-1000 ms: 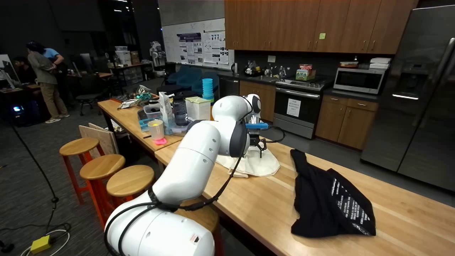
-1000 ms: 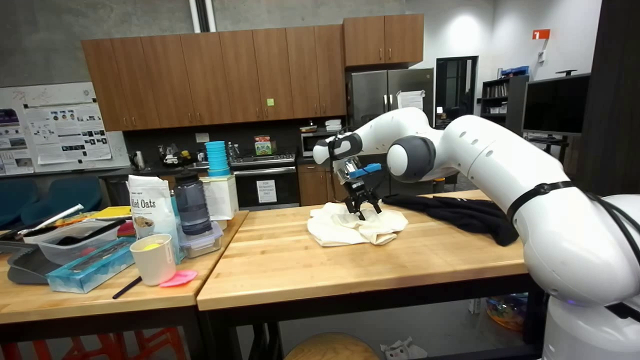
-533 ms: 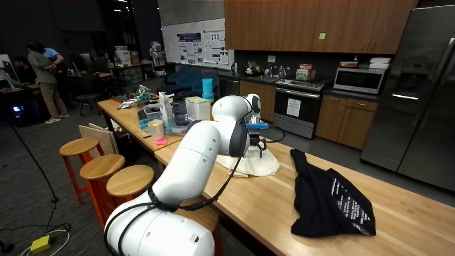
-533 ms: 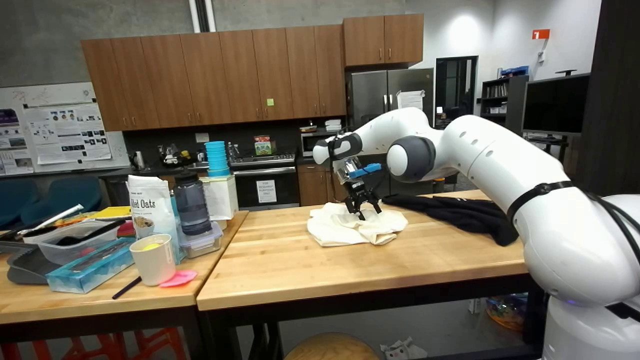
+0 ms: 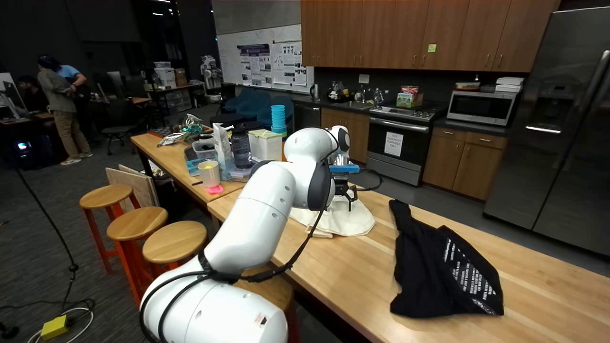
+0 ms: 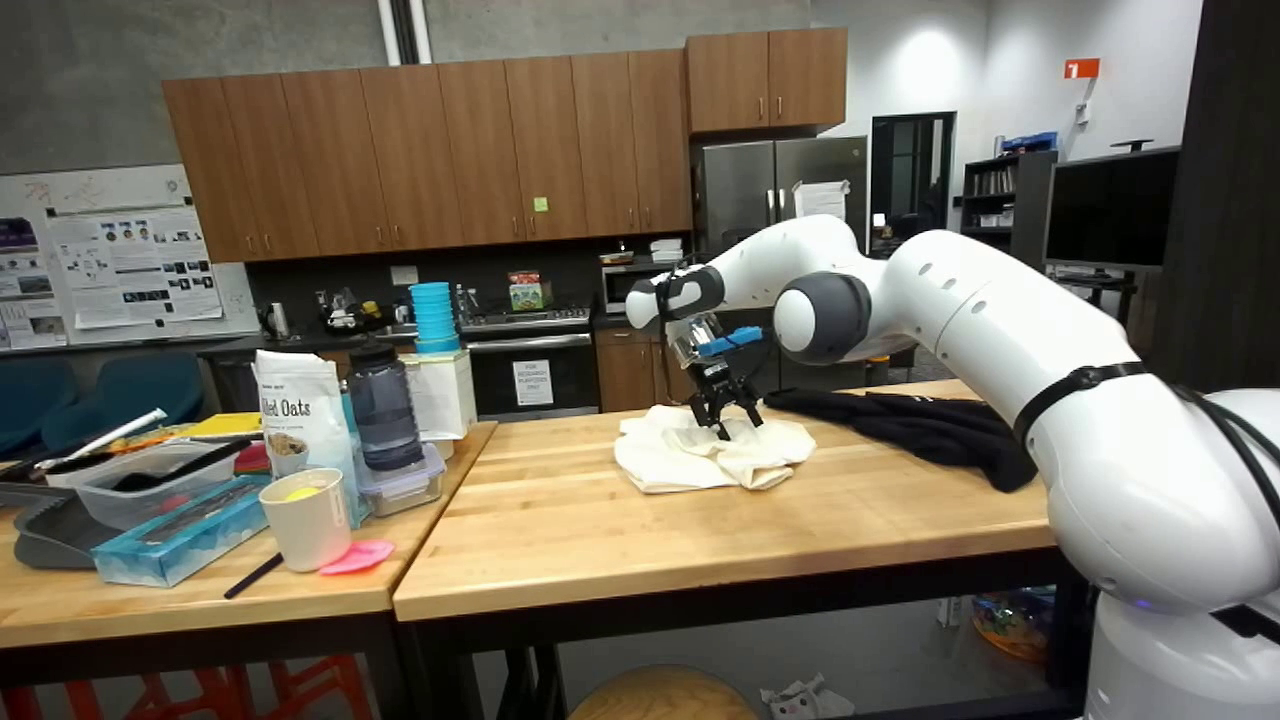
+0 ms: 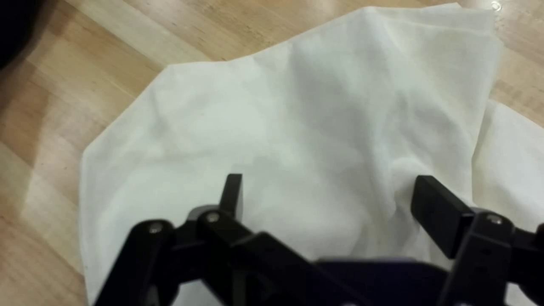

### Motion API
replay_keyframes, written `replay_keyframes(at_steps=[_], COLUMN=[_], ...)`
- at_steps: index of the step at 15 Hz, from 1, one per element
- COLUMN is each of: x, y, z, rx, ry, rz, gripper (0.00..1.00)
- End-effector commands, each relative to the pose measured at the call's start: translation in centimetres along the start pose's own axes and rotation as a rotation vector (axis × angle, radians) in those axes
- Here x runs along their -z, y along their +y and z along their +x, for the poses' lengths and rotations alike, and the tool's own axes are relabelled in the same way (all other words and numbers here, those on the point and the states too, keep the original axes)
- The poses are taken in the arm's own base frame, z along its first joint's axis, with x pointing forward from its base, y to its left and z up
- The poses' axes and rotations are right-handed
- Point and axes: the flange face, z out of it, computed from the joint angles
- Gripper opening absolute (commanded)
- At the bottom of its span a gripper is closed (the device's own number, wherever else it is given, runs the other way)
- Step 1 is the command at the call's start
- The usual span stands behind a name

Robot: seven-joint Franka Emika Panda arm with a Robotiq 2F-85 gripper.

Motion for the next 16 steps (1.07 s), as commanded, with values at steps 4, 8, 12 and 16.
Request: replay_keyframes(at_steps=[4, 8, 12, 16], x=[0.00, -0.01, 0.31, 0.83], y=[0.00, -0.03, 0.07, 0.42], z=[0.00, 0.11, 0.44, 1.00], rx=[0.000, 0.010, 0.010, 0.004], ry=[0.000, 0.004, 0.037, 0.098], rz=[0.000, 0.001, -0.006, -0.015], gripper=[1.00, 1.00, 1.00, 1.00])
